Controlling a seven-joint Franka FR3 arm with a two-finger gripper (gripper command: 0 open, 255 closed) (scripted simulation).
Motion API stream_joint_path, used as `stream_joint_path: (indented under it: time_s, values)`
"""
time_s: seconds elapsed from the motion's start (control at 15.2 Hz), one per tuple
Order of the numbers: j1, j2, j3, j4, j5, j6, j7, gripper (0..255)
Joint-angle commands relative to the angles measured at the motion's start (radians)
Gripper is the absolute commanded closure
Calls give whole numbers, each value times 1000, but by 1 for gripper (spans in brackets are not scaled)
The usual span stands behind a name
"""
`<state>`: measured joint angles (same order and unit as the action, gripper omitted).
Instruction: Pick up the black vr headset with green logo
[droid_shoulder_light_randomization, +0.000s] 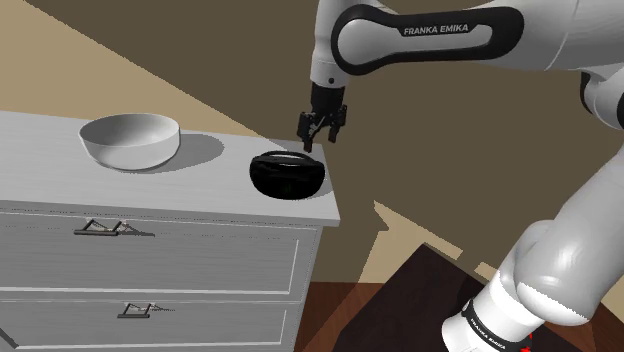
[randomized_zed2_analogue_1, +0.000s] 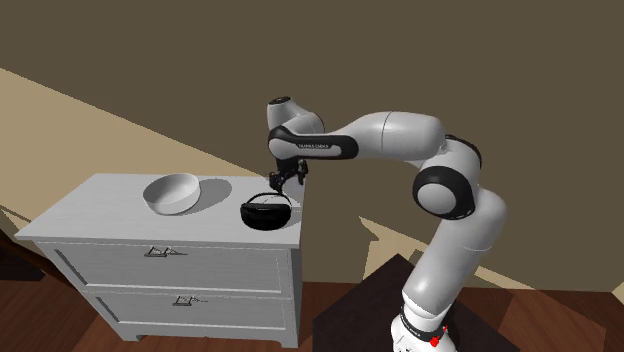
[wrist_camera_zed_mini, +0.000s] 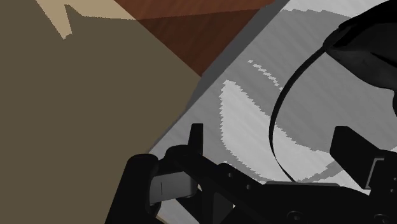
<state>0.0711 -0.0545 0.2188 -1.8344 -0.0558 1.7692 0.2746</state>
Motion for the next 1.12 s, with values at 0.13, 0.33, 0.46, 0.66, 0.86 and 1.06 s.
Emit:
stream_joint_path:
  time_s: [0.13,0.33,0.46,0.66,0.86,1.06]
  values:
    - [10,54,12,24,-10,28,24,0]
    - [10,57,12,-13,-11,68,27,0]
    - [10,60,12,-44,-13,102,29,0]
    - [10,59,11,-44,-12,101,29,255]
    - [10,59,11,-44,-12,101,29,255]
    - [10,59,11,-44,-12,101,29,255]
